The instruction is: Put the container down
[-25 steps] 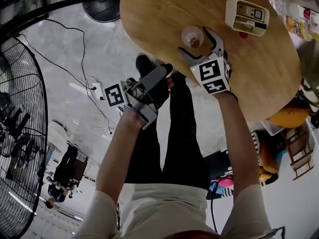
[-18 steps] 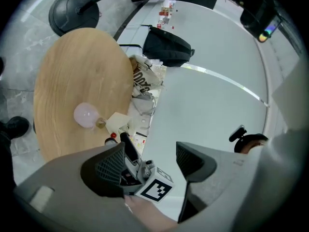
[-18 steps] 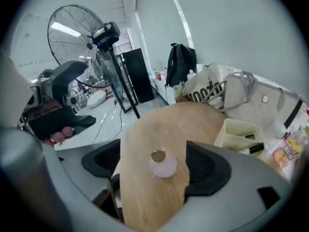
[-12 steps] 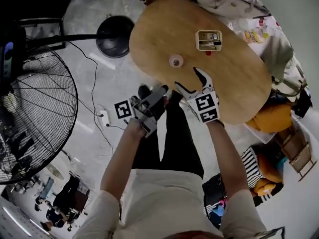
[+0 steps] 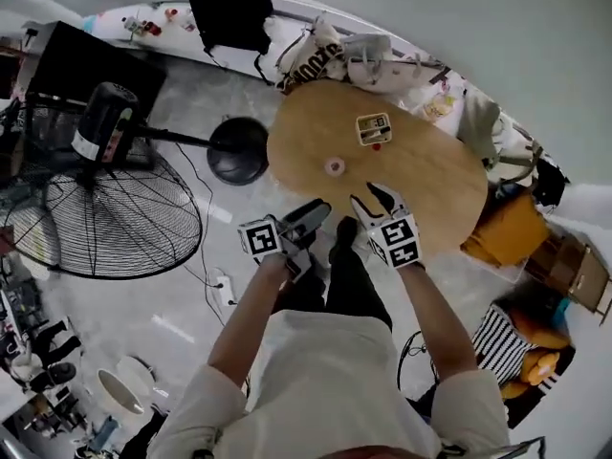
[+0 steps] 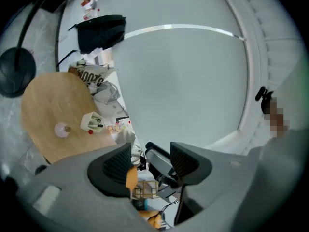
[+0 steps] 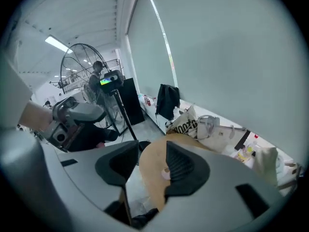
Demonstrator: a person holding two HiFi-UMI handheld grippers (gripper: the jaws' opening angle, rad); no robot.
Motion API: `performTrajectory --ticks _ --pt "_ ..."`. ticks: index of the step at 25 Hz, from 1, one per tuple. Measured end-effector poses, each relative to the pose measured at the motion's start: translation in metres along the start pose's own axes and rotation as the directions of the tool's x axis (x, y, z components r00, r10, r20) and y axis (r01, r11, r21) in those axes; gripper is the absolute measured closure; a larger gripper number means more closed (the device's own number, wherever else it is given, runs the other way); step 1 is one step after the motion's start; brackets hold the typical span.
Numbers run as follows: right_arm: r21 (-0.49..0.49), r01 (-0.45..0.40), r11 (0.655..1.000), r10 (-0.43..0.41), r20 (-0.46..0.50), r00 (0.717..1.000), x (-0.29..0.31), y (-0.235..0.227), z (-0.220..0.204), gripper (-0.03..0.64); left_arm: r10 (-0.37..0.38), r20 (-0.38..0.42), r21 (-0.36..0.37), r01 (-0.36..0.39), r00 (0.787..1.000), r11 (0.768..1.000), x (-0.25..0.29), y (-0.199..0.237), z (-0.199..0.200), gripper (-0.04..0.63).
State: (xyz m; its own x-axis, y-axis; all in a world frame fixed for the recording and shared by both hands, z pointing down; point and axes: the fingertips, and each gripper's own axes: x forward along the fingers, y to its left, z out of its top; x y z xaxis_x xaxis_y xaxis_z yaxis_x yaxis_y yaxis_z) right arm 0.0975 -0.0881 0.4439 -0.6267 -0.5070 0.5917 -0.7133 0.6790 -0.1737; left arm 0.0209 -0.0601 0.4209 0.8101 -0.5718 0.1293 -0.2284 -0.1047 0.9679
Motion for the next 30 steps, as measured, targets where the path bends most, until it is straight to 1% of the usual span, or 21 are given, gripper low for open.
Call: performTrajectory --ticks 1,3,5,6,9,11,13,14,17,18,21,22,24,26,27,28,30 --pt "-0.008 0.017 1.000 -0.017 0.010 1.000 -0.011 0.009 0.006 0.443 0.009 -0.032 0.067 -0.007 0.999 0.998 -0.005 -0.009 -0.003 0.352" --pt "-0.024 0.049 0.998 -0.049 0.026 0.998 -0.034 0.030 0.016 0.460 0.033 -0.077 0.186 -0.018 0.996 0.982 -0.018 -0.027 -0.010 0.391" --pt "-0.028 0.085 0.996 -0.084 0.045 0.995 -0.055 0.053 0.024 0.481 0.058 -0.101 0.291 -0.026 0.993 0.956 -0.036 -0.044 -0.017 0.447" --pt "-0.028 0.102 0.994 -0.101 0.058 0.993 -0.066 0.065 0.029 0.493 0.072 -0.111 0.348 -0.029 0.991 0.937 -0.046 -0.053 -0.021 0.465" --pt "-0.036 0.148 0.988 -0.144 0.090 0.985 -0.098 0.101 0.040 0.525 0.121 -0.127 0.502 -0.041 0.985 0.864 -0.075 -0.078 -0.035 0.487" --pt "-0.043 0.176 0.984 -0.170 0.103 0.980 -0.118 0.125 0.044 0.537 0.146 -0.120 0.589 -0.048 0.982 0.807 -0.093 -0.093 -0.043 0.501" --pt "-0.045 0.206 0.978 -0.199 0.118 0.973 -0.140 0.145 0.049 0.552 0.163 -0.109 0.658 -0.052 0.981 0.751 -0.110 -0.108 -0.052 0.509" --pt "-0.047 0.219 0.975 -0.211 0.127 0.969 -0.151 0.154 0.051 0.561 0.168 -0.105 0.679 -0.053 0.980 0.733 -0.117 -0.115 -0.058 0.512" --pt "-0.068 0.237 0.969 -0.225 0.150 0.963 -0.180 0.181 0.054 0.575 0.173 -0.094 0.709 -0.056 0.980 0.703 -0.136 -0.139 -0.073 0.518" --pt "-0.079 0.239 0.968 -0.224 0.160 0.961 -0.188 0.189 0.054 0.580 0.176 -0.087 0.728 -0.058 0.980 0.683 -0.141 -0.148 -0.078 0.521" --pt "-0.097 0.249 0.964 -0.226 0.199 0.954 -0.211 0.206 0.056 0.599 0.191 -0.059 0.799 -0.068 0.980 0.597 -0.153 -0.172 -0.091 0.527" --pt "-0.096 0.251 0.963 -0.226 0.214 0.950 -0.218 0.209 0.056 0.604 0.189 -0.047 0.814 -0.072 0.981 0.576 -0.156 -0.180 -0.095 0.532" --pt "-0.093 0.245 0.965 -0.216 0.245 0.945 -0.231 0.214 0.059 0.612 0.180 -0.018 0.835 -0.084 0.984 0.544 -0.162 -0.194 -0.099 0.546" --pt "-0.100 0.229 0.968 -0.194 0.272 0.943 -0.243 0.217 0.063 0.612 0.172 0.022 0.850 -0.109 0.985 0.516 -0.167 -0.205 -0.099 0.555" --pt "-0.106 0.219 0.970 -0.182 0.284 0.941 -0.248 0.218 0.064 0.613 0.170 0.044 0.854 -0.125 0.984 0.505 -0.170 -0.210 -0.098 0.558" --pt "-0.111 0.210 0.971 -0.170 0.295 0.940 -0.254 0.219 0.065 0.613 0.170 0.064 0.855 -0.142 0.983 0.498 -0.174 -0.213 -0.098 0.559" --pt "-0.114 0.203 0.973 -0.158 0.315 0.936 -0.267 0.218 0.067 0.613 0.174 0.103 0.850 -0.177 0.979 0.495 -0.181 -0.219 -0.099 0.565"
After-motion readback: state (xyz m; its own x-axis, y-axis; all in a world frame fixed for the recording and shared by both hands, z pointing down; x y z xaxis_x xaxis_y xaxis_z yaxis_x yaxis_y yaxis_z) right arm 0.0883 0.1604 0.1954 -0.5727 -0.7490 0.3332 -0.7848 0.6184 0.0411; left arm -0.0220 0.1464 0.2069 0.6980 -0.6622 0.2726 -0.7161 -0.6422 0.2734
